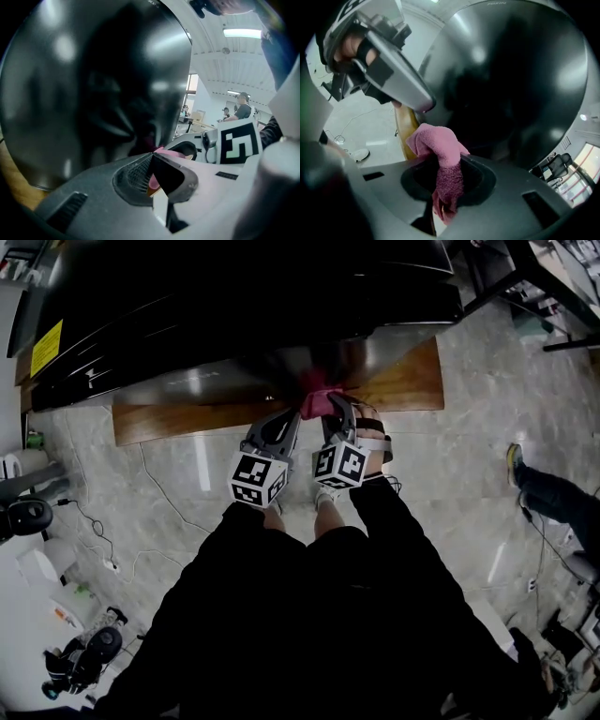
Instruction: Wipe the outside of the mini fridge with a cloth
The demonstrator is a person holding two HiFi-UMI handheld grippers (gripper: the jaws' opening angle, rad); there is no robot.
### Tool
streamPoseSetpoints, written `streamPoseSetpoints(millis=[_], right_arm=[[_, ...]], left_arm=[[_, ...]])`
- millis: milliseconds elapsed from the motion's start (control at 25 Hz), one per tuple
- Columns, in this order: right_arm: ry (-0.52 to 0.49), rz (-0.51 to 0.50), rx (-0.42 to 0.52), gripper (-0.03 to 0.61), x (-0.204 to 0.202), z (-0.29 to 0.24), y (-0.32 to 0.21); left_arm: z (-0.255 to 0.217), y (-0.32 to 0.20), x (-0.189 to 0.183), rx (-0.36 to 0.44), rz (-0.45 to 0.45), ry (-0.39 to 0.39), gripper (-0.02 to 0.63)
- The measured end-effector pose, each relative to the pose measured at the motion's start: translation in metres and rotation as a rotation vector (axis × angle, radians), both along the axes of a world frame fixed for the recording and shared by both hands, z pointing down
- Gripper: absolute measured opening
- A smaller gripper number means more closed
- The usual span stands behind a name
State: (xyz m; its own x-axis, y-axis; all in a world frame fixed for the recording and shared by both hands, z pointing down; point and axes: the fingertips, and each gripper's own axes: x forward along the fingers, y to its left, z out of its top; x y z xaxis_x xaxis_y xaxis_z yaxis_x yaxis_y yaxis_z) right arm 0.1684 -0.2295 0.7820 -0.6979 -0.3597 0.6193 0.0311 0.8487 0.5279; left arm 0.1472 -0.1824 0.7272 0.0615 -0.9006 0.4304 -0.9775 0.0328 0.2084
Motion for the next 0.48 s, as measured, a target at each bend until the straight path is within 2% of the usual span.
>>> streamPoseSetpoints(millis=[120,200,400,480], right_arm=[[0.074,0.000,-0.042,0.077,0.004,0.038,-0.002],[0.081,-0.006,-0.040,0.077,0.005,0.048,-0.002],[0.092,-0.036,-0.057,0.080,0.010,0.040,-0.001],[0.059,-0.036,-0.064,0.083,0.016,0.021,0.001]], left_arm=[[0.004,0.000,0.006,-0.016,-0.006,0.002,0.006],[0.003,0.001,0.010,-0.022,-0.009,0.000,0.006],[-0.009,-0.001,0.018,-0.023,-0.013,-0.013,0.006],[-0.020,-0.001,0.021,-0.009,-0.020,-0.015,0.006]])
